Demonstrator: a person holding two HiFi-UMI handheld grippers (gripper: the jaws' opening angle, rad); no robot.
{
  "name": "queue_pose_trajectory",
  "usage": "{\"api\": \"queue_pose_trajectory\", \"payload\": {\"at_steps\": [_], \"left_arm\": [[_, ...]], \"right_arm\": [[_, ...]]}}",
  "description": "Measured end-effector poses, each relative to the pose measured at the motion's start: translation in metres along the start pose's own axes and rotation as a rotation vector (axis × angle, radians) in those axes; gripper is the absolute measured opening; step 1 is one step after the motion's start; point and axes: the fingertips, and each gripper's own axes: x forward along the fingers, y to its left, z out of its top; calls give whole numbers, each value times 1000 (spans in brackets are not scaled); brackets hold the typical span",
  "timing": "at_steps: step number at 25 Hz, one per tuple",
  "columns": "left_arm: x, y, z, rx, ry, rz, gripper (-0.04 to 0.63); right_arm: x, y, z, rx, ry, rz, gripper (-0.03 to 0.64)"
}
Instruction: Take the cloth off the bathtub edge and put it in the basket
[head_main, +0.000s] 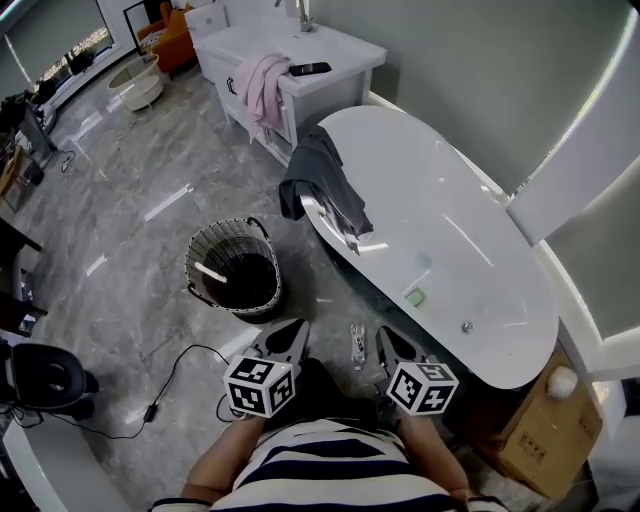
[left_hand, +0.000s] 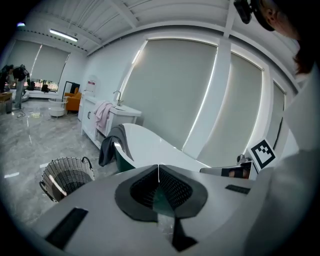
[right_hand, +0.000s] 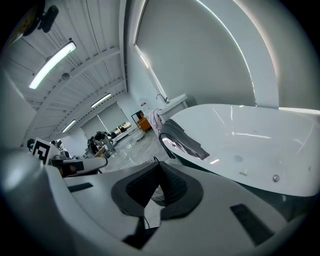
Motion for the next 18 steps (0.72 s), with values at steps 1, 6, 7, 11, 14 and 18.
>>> {"api": "queue_pose_trajectory", "payload": {"at_steps": [1, 6, 7, 11, 14, 18], "left_arm": [[2, 5, 3, -2, -2, 1, 18], [12, 39, 19, 4, -10, 9, 18], [13, 47, 23, 6, -10, 8, 18], [21, 79, 38, -1, -11, -6, 18], [28, 102, 52, 0, -7, -19, 18], [34, 135, 70, -12, -11, -18, 18]], "right_arm": [[5, 2, 3, -2, 1, 2, 26], [39, 14, 18, -24, 4, -7, 26], [47, 18, 21, -29, 4, -11, 26], [81, 34, 37, -51, 7, -26, 26], [108, 45, 50, -66, 3, -33, 26], [145, 63, 61, -80, 13, -29, 26]]}}
